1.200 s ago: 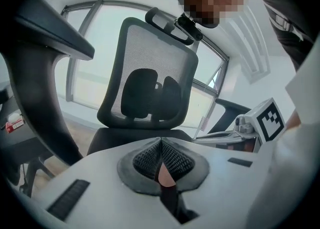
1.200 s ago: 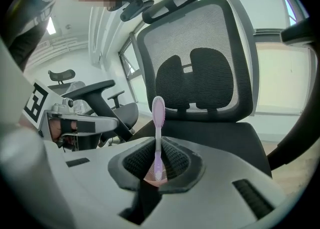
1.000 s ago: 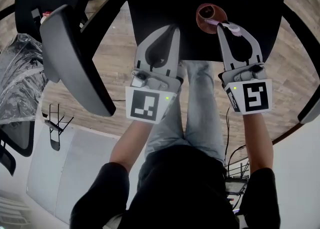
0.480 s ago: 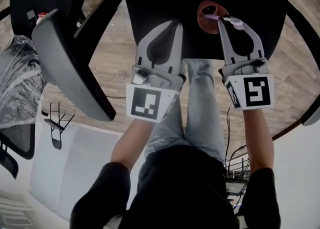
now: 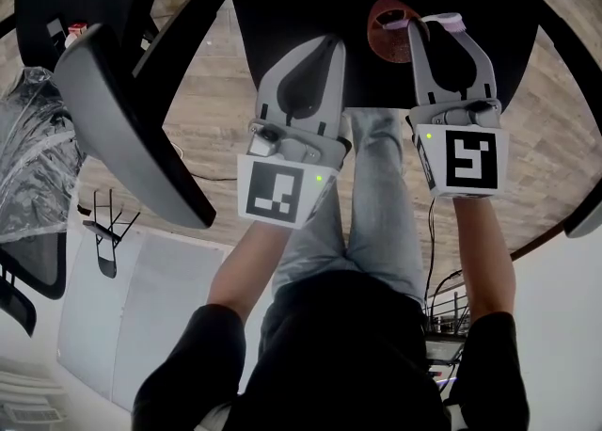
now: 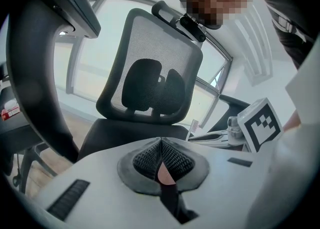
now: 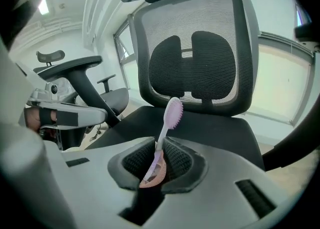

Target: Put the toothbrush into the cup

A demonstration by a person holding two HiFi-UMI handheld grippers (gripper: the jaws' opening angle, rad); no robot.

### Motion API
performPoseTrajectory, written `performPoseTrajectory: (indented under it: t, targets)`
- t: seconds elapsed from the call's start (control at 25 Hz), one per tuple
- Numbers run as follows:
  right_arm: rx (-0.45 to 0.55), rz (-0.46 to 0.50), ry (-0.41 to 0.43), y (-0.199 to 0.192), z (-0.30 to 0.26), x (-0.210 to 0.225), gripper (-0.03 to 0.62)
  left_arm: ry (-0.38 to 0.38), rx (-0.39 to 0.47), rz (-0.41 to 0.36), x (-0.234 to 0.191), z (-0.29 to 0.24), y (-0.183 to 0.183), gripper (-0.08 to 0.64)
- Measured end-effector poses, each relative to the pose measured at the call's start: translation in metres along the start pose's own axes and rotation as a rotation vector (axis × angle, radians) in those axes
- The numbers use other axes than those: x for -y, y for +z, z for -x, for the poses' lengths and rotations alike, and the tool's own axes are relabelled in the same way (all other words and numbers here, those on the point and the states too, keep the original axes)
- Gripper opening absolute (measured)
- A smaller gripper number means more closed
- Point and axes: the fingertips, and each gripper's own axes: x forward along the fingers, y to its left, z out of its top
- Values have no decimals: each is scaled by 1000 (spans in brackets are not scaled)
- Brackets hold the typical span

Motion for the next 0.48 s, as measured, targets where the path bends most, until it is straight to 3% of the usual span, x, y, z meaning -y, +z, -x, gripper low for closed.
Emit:
performPoseTrajectory:
  t: [0.48]
  targets:
    - [-27, 10, -22, 4, -10, 2, 61, 6, -11, 11, 1, -2, -2, 21]
